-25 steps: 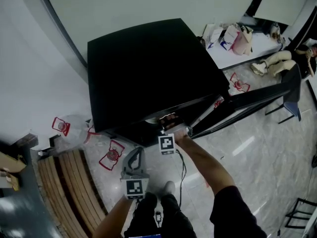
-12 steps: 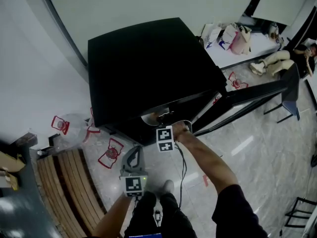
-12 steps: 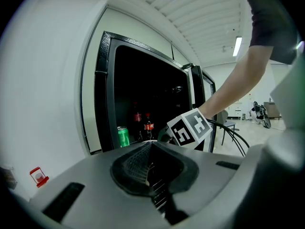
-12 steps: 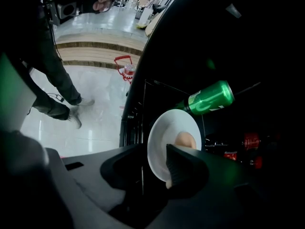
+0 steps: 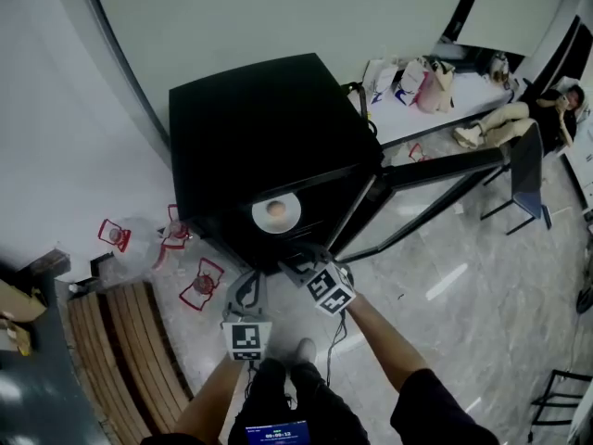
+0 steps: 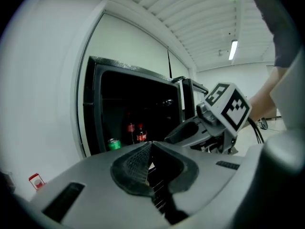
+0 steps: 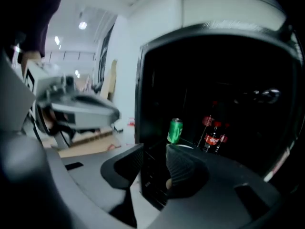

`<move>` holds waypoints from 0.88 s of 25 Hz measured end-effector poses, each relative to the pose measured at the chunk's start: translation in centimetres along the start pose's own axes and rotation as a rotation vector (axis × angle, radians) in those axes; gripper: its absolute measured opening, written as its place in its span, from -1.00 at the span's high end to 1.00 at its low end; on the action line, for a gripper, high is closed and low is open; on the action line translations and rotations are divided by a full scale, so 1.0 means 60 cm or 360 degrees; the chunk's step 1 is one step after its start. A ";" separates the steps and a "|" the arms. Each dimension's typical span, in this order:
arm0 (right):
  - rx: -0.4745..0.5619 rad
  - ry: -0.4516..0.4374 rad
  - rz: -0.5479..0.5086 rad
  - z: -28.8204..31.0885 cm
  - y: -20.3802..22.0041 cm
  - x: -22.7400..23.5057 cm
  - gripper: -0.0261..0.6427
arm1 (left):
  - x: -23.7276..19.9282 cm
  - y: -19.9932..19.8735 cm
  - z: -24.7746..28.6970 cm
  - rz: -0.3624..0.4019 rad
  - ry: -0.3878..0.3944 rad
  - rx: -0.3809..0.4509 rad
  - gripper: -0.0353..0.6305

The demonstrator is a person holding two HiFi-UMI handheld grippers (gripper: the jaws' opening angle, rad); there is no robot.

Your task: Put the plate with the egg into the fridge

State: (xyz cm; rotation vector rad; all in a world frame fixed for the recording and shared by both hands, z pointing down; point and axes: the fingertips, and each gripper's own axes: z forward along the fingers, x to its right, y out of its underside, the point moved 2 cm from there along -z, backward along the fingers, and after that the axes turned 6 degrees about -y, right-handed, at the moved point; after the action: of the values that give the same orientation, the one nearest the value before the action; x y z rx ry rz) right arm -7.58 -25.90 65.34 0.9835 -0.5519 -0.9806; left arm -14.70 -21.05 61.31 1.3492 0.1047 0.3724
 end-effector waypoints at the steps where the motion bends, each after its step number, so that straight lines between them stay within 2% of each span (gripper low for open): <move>1: 0.0108 -0.0003 0.0086 -0.031 -0.023 -0.016 0.52 | 0.012 -0.016 -0.009 0.0009 0.0018 0.0016 0.87; 3: 0.0279 0.0002 0.0212 -0.090 -0.063 -0.047 0.52 | 0.031 -0.050 -0.029 0.0021 0.0052 0.0063 0.87; 5: 0.0378 0.0019 0.0287 -0.138 -0.091 -0.072 0.52 | 0.047 -0.084 -0.046 0.0011 0.0088 0.0121 0.87; 10: 0.0448 0.0123 0.0362 -0.236 -0.090 -0.088 0.46 | 0.115 -0.158 -0.075 -0.0043 0.0227 0.0111 0.87; 15: 0.0421 0.0280 0.0396 -0.362 -0.038 -0.004 0.29 | 0.222 -0.206 -0.036 0.0011 0.0368 0.0281 0.87; 19: 0.0397 0.0379 0.0364 -0.476 0.014 0.092 0.28 | 0.339 -0.243 0.021 0.0005 0.0455 0.0310 0.87; 22: 0.0376 0.0431 0.0346 -0.565 0.064 0.167 0.28 | 0.452 -0.271 0.075 0.0011 0.0515 0.0311 0.87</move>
State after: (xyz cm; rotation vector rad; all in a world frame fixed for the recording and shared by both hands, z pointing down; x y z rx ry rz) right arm 24.84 -19.25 52.32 1.2169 -0.5417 -0.5851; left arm 15.28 -19.31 50.43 1.4725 0.4143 0.5970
